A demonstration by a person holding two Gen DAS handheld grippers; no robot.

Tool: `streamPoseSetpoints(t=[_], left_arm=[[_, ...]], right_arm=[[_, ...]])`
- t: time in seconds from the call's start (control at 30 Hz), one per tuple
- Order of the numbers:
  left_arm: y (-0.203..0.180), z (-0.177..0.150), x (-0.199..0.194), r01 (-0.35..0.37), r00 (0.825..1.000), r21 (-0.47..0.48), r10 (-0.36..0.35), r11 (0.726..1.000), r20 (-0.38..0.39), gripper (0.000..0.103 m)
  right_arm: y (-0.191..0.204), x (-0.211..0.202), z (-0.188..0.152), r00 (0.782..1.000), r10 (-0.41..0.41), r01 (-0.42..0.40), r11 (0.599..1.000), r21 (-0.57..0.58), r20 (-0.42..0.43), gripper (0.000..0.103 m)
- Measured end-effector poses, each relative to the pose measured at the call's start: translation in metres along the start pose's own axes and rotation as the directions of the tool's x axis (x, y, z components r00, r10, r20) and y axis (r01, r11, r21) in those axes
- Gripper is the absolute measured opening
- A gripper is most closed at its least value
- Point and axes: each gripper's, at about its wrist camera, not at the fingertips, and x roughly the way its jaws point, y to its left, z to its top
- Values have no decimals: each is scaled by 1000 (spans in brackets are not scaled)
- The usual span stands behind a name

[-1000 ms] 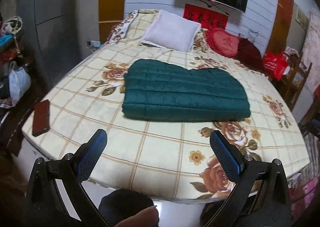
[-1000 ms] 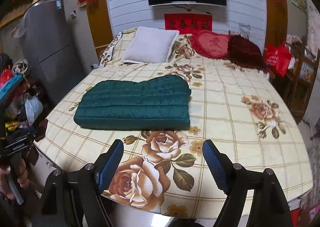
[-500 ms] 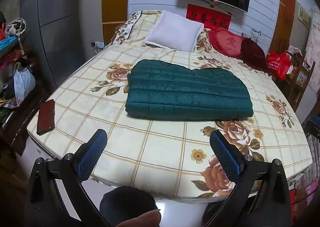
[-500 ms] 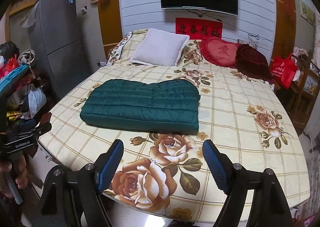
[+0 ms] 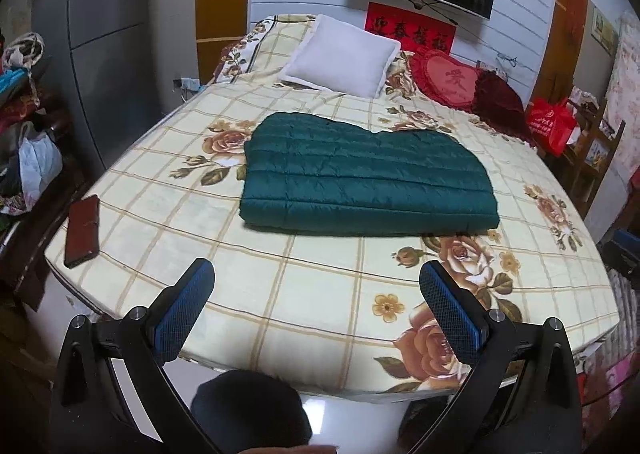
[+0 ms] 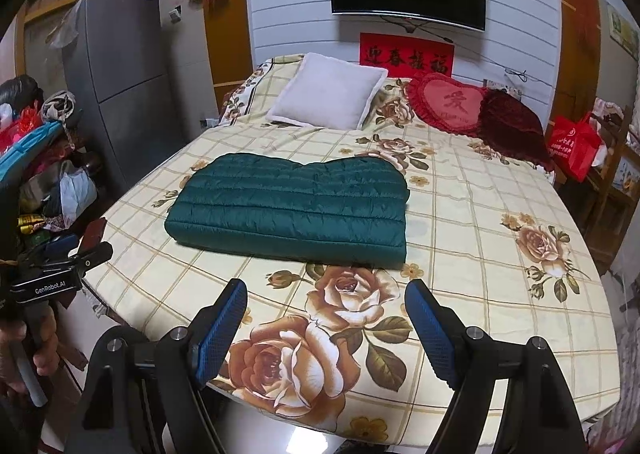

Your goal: Fold large clothes

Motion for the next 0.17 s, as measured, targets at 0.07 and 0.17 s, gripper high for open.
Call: streamPoseSetpoints(t=[0.07,0.17], left_arm=[[0,0,-1,-5,1000,-3,5,1000,11,103],[-1,1,-2,-10,1000,3,10,1000,18,103]], right_arm=[[-2,1,-1,1000,4,-4,1000,5,0,79],[-2,3,-1,1000,6,-6,1000,7,-1,79]])
